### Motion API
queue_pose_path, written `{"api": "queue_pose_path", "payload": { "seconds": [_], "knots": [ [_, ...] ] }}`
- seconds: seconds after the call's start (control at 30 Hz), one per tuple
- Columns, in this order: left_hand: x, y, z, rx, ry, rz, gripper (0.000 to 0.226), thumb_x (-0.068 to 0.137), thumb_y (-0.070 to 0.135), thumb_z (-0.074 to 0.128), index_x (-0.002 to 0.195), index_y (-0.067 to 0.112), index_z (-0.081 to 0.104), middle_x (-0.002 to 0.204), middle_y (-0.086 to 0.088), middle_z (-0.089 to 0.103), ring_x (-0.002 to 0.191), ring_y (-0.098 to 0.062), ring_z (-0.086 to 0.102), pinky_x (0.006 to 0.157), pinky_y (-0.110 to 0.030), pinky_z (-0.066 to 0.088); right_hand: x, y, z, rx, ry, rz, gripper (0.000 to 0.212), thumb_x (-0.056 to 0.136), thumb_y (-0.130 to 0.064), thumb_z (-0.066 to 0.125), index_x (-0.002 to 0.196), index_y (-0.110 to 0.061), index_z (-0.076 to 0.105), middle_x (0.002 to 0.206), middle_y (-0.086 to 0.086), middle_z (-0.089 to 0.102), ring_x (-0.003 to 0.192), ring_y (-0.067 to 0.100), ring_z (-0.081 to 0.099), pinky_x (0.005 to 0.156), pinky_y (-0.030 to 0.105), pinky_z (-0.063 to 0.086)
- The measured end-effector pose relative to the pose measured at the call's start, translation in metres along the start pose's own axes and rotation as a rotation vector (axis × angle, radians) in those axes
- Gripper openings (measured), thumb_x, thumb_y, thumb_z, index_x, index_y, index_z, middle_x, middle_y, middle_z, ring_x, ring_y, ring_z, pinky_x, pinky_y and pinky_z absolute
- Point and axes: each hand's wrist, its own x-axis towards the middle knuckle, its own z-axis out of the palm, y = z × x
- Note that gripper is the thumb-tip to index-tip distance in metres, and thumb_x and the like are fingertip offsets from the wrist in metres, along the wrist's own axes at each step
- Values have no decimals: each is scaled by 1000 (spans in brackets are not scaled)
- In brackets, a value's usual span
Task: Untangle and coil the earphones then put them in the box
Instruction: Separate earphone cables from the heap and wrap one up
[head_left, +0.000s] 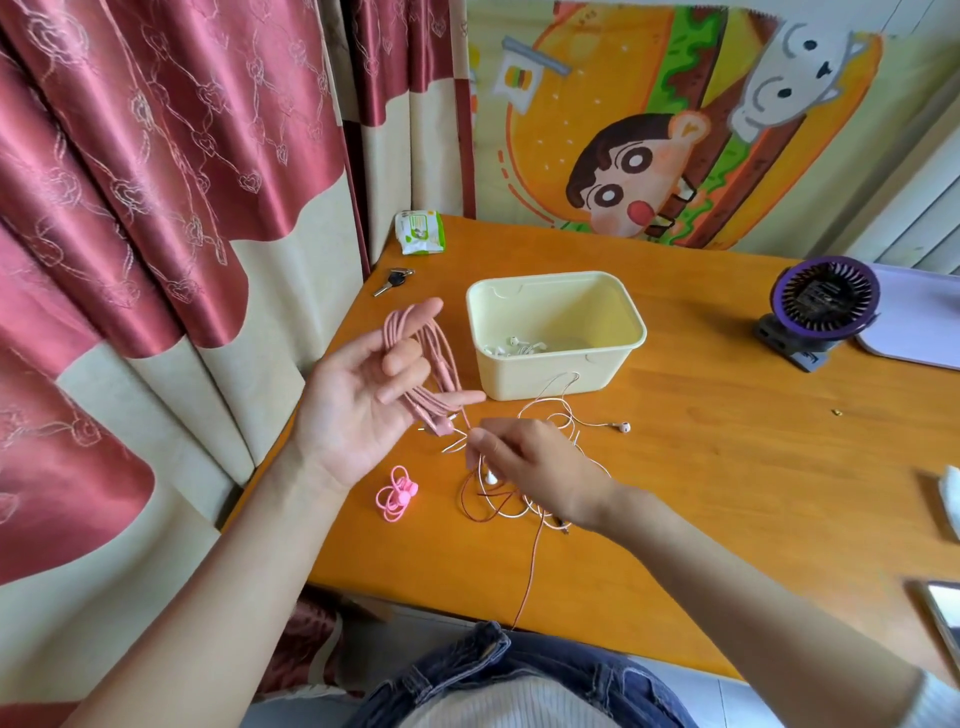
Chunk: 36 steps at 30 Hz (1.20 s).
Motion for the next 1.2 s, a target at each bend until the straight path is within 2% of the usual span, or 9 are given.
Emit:
{"api": "queue_pose_path", "payload": {
  "seconds": [0.2,0.33,0.43,0.57,0.7,0.8,0.93,1.07,1.2],
  "knots": [
    [4,-4,-4,371,404,48,36,94,20,37,108,13,70,57,1,58,68,-21,58,80,-46,51,-10,-1,5,-123,-40,-92,30,100,-26,38,83,-21,62,61,13,57,50,16,46,51,23,34],
    [4,-11,-9,1055,458,53,31,99,28,41,103,21,71,79,-1,73,79,-6,61,57,-19,41,-19,1,11,-124,-118,-133,28,101,-31,35,90,-26,61,64,11,59,58,28,55,61,35,45],
    [4,-19,-13,1331,386,-94,31,99,27,43,99,18,72,81,8,72,74,5,58,59,-11,42,-18,-7,0,-170,-131,-149,28,100,-33,37,90,-27,63,61,7,57,56,21,52,60,30,42],
    [-4,-20,-15,1140,218,-372,26,97,24,48,92,18,73,65,-4,67,61,-15,60,57,-24,46,-6,-14,-32,-132,-30,-138,28,95,-39,47,78,-28,65,53,-6,48,50,13,42,51,27,34],
    [-10,-21,-12,793,55,-477,37,86,19,44,107,0,68,49,-2,49,49,-23,43,95,-51,47,10,-8,-55,61,97,-94,27,89,-36,57,67,-24,66,49,-6,31,49,11,26,47,23,20],
    [-8,-20,-7,535,-6,-389,33,87,18,45,103,7,72,44,3,44,44,-14,46,102,-58,39,18,1,-56,126,179,-54,28,88,-36,60,67,-19,68,45,-11,30,48,9,24,46,22,20],
    [-1,-12,-11,105,-153,-225,33,87,20,55,114,4,65,49,4,51,45,-15,40,88,-49,50,17,10,-31,193,165,-49,32,91,-37,55,64,-23,65,51,-1,30,50,12,24,46,25,19],
    [6,-7,-15,-91,-175,-104,44,99,18,23,124,5,58,57,3,52,52,-18,38,90,-57,46,10,13,-4,189,128,10,34,96,-33,48,66,-24,61,52,-3,37,46,9,28,46,24,24],
    [12,-10,-7,-75,61,46,44,97,19,27,117,9,65,54,9,43,41,-6,39,89,-62,46,5,11,9,141,108,34,33,98,-33,43,72,-22,61,57,5,44,47,11,35,47,22,29]
  ]
}}
